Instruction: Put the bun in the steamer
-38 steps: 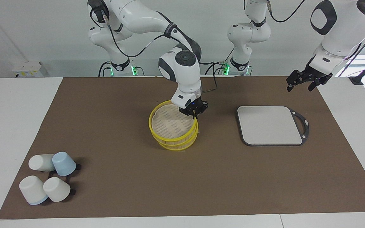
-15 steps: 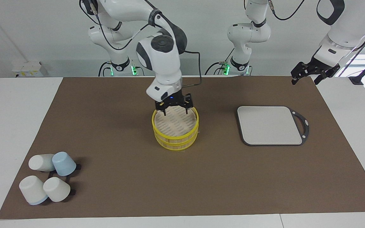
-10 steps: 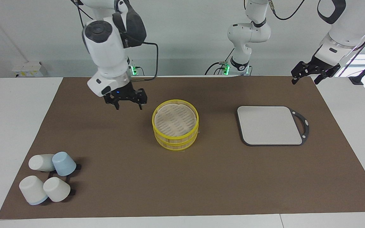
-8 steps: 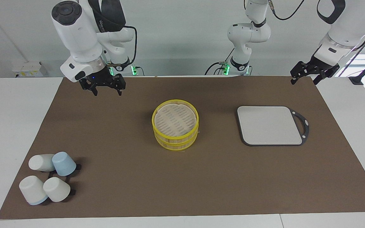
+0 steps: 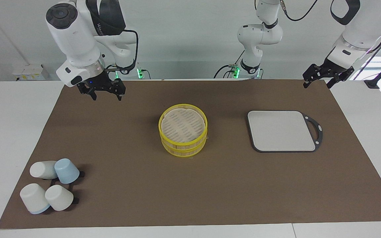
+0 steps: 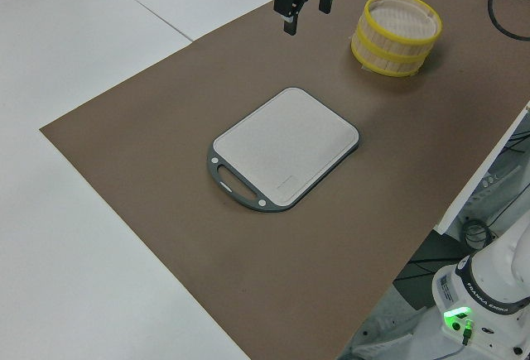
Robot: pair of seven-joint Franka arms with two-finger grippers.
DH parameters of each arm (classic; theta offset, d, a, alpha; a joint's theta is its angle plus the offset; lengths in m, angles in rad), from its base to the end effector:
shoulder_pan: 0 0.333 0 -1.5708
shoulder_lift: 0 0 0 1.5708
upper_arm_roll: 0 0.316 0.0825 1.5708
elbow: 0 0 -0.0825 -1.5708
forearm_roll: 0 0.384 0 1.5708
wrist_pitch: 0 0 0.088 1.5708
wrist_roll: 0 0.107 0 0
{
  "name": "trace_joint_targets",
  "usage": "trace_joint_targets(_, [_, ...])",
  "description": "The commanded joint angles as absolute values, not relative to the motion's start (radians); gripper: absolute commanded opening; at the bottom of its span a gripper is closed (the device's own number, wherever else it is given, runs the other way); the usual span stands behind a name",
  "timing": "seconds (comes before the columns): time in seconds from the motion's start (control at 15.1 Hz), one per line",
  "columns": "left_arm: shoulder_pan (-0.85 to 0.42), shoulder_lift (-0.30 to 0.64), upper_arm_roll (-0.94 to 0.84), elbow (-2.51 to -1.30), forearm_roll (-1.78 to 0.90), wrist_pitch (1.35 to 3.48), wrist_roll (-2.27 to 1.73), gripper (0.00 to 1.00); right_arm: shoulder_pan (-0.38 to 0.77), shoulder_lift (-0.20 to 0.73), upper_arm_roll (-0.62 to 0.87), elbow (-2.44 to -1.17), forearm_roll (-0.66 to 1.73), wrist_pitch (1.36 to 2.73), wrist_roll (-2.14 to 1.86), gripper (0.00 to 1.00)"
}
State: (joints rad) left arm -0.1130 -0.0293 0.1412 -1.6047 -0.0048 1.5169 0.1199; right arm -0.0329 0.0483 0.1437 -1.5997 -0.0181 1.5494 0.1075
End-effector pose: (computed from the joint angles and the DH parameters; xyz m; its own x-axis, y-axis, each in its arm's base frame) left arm 0.5390 0.0158 0.6199 0.9941 -0.0922 -0.0573 -0.0914 -0.9957 0.0159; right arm 0.5608 0.0586 0.5824 0.9954 0.0029 -0.0962 0.0050 -0.9998 0.0216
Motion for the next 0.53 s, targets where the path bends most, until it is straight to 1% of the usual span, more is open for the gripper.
trace_joint_targets(0.0, [-0.124,-0.017,0.152,-1.58,-0.017,1.499,0.135,1.0,0.006,0.025,0.083,-1.608,-0.017,1.528,0.029,1.0])
trace_joint_targets(0.07, [-0.124,-0.017,0.15,-1.58,-0.017,1.499,0.135,1.0,0.006,0.025,0.083,-1.606,-0.021,1.526,0.006,1.0])
trace_joint_targets(0.13, [-0.124,-0.017,0.149,-1.582,-0.018,1.497,0.133,1.0,0.012,0.037,0.081,-1.577,-0.04,1.496,-0.018,1.0])
trace_joint_targets(0.2, [-0.124,-0.017,0.147,-1.582,-0.018,1.497,0.135,1.0,0.012,0.061,0.083,-1.525,-0.047,1.442,-0.023,1.0])
trace_joint_targets(0.26, [-0.123,-0.017,0.149,-1.582,-0.018,1.497,0.135,1.0,0.012,0.072,0.081,-1.49,-0.051,1.431,-0.025,1.0])
trace_joint_targets(0.46, [-0.12,-0.02,0.149,-1.586,-0.018,1.505,0.137,1.0,0.012,0.048,0.081,-1.543,-0.051,1.446,-0.026,1.0])
